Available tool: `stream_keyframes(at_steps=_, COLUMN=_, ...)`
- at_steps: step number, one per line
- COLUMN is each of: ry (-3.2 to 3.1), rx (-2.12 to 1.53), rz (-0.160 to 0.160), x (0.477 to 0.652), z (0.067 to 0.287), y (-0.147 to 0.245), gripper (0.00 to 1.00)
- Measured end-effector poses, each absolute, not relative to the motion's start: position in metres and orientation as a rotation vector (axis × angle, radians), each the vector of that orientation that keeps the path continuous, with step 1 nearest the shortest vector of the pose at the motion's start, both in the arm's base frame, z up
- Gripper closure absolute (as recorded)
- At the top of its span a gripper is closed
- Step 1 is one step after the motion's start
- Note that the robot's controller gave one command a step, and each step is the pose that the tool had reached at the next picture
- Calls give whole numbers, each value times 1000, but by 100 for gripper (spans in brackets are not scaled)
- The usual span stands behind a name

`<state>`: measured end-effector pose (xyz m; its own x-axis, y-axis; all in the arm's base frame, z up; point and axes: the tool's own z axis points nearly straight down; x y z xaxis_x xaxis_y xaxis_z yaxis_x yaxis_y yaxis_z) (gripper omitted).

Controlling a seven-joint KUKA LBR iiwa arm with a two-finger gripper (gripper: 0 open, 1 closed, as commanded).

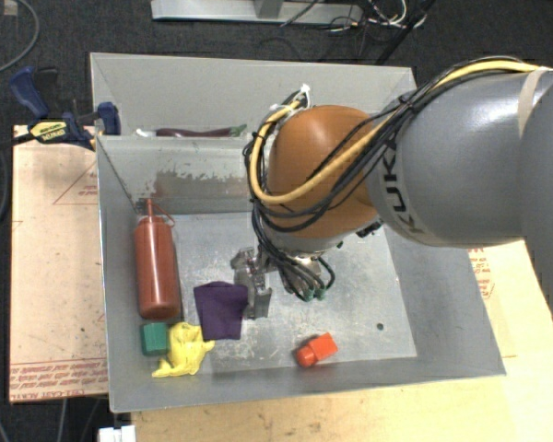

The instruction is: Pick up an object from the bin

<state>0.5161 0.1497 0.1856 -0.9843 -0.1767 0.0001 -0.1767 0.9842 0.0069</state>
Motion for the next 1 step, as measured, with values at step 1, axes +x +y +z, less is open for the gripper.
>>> stream_keyframes(at_steps=1, ry=-3128, rx=278, rz=-11, x=516, z=186, y=150, gripper=100)
